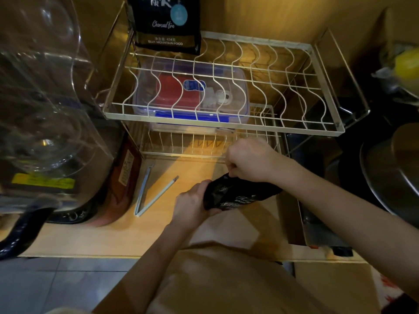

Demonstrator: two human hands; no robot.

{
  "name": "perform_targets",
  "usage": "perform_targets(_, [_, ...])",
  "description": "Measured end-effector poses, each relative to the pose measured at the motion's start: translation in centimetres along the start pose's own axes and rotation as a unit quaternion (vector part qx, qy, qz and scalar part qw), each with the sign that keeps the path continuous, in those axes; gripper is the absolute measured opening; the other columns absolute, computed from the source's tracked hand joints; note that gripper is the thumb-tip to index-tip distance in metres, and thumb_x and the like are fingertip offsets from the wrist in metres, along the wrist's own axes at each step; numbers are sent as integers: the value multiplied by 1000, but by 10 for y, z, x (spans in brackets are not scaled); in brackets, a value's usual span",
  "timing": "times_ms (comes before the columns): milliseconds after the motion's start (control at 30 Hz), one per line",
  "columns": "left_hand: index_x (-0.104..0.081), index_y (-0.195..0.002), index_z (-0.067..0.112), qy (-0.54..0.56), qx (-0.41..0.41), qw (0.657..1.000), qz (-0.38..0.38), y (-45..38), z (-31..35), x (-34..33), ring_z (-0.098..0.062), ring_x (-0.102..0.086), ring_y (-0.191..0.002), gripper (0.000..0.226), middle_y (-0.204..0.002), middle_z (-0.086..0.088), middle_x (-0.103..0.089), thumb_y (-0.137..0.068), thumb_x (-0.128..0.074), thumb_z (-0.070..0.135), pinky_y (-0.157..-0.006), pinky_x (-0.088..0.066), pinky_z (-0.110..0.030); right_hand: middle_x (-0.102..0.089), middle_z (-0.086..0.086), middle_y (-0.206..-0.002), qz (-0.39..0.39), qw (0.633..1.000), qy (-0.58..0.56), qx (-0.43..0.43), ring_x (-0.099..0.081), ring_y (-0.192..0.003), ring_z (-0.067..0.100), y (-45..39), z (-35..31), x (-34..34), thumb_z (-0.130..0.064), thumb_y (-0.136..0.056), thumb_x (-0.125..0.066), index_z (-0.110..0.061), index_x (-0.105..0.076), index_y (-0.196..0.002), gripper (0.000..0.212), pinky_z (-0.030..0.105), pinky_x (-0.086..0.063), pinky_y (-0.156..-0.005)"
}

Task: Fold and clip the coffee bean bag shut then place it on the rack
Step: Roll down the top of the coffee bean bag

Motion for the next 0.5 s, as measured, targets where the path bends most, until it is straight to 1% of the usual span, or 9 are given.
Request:
perform_targets(67, [-45, -121, 16, -4, 6, 1000, -7, -1, 1, -3, -31, -62, -92, 74, -110, -8, -64, -61, -74, 47, -68, -52, -40, -67, 7, -95, -4, 1000, 28, -10, -62, -91, 27, -3, -2, -4, -18, -85, -58, -13, -65, -90, 10, 33, -44, -66])
perform_targets(133, [-44, -120, 17, -2, 10, 1000, -13, -6, 3, -4, -29, -58, -98, 72, -110, -8, -62, -61, -74, 46, -69, -49, -38, -67, 8, -96, 8, 999, 51, 4, -63, -90, 29, -4, -3, -7, -17, -86, -56, -12, -62, -93, 11, 33, -43, -63])
perform_targets(200, [-41, -122, 18, 19, 10, 999, -28, -11, 4, -6, -29, -54, -103, 74, -113, -8, -60, -60, -75, 43, -73, -48, -39, -67, 7, -99, 0, 998, 35, 42, -61, -93, 27, -1, -3, -7, -27, -85, -57, -15, -60, -102, 20, 36, -47, -70])
perform_targets(233, [-38, -124, 19, 32, 11, 999, -38, -12, 4, -8, -29, -54, -105, 78, -115, -9, -59, -60, -76, 41, -75, -49, -40, -65, 4, -97, -19, 998, 10, 59, -60, -93, 25, 3, -3, -7, -35, -81, -60, -20, -60, -104, 27, 38, -47, -73])
perform_targets(267, [-35, -127, 20, 44, 15, 998, -48, -11, 3, -9, -29, -53, -106, 82, -117, -9, -57, -60, -77, 39, -77, -48, -40, -62, 1, -91, -42, 997, -8, 72, -58, -92, 23, 7, -3, -6, -40, -76, -64, -23, -60, -101, 30, 38, -47, -74])
perform_targets(300, [-31, -130, 21, 58, 22, 997, -55, -10, 1, -10, -29, -52, -107, 87, -119, -9, -56, -59, -78, 38, -79, -48, -40, -59, 0, -86, -57, 995, -7, 84, -57, -90, 23, 10, -5, -6, -38, -72, -67, -23, -61, -98, 30, 39, -48, -73])
perform_targets(367, [-28, -134, 24, 91, 35, 993, -61, -8, -4, -11, -27, -51, -109, 94, -121, -8, -53, -57, -81, 35, -83, -47, -39, -61, 5, -86, -43, 994, 16, 102, -59, -88, 27, 12, -8, -7, -23, -74, -67, -17, -63, -93, 20, 42, -52, -72])
perform_targets(433, [-30, -133, 24, 141, 28, 988, -61, -10, -5, -9, -24, -49, -112, 95, -123, -6, -50, -54, -83, 31, -87, -45, -35, -64, 11, -88, -20, 993, 23, 112, -61, -87, 31, 11, -8, -8, -13, -77, -62, -12, -65, -91, 14, 45, -53, -72])
perform_targets(500, [-37, -130, 20, 200, 10, 978, -64, -14, -3, -8, -20, -48, -115, 93, -125, -3, -50, -51, -86, 25, -91, -42, -28, -64, 13, -87, -18, 993, 17, 116, -61, -86, 32, 9, -8, -9, -13, -80, -60, -11, -65, -89, 11, 47, -54, -72])
Point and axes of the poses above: each hand's wrist, its own y-axis away from the middle knuckle, its own x-axis out of the back of the hand, z = x × y, the point moved 4 cm from there along -y, towards the middle knuckle
